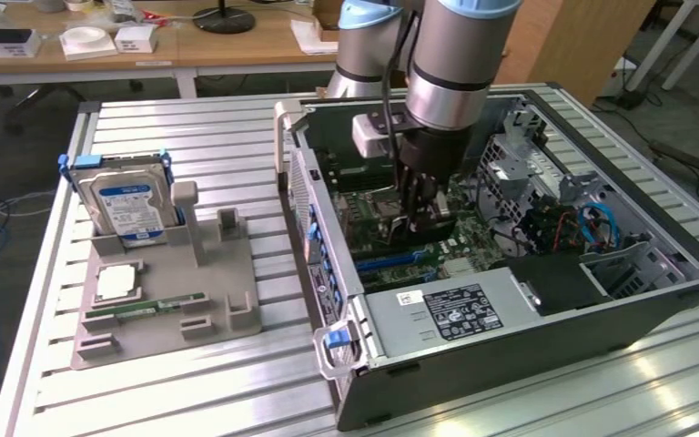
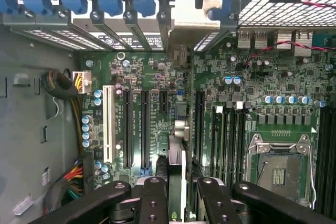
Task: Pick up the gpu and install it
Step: 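Insert the gpu into the slot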
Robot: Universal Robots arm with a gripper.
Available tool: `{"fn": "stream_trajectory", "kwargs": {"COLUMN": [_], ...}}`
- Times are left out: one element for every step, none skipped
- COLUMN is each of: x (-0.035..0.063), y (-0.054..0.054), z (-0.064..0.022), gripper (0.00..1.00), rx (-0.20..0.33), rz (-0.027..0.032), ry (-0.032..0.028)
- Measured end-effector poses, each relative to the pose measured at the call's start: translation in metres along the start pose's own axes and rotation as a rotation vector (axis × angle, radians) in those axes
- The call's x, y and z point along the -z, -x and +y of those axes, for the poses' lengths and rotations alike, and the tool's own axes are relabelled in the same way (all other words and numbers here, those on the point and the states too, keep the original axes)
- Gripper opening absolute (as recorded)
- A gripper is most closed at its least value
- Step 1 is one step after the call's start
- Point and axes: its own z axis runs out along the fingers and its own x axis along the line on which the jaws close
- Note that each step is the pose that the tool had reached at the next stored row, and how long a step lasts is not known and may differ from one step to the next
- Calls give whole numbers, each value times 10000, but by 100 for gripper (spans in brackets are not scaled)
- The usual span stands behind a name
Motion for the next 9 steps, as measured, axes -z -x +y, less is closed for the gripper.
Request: {"fn": "stream_trajectory", "kwargs": {"x": [-9, -17, -26, -35, -44, -51, -59, -66, -73], "y": [-1, -3, -6, -8, -10, -11, -12, -13, -13], "z": [0, 0, 0, 0, 1, 5, 10, 18, 25], "gripper": [26, 26, 26, 26, 26, 26, 26, 26, 26], "rx": [0, 2, 1, 1, 1, 0, 1, 2, 1], "rz": [0, 1, 1, 0, -1, 0, 1, 1, 1], "ry": [0, 0, 0, 0, -1, 0, 0, 0, 0]}}
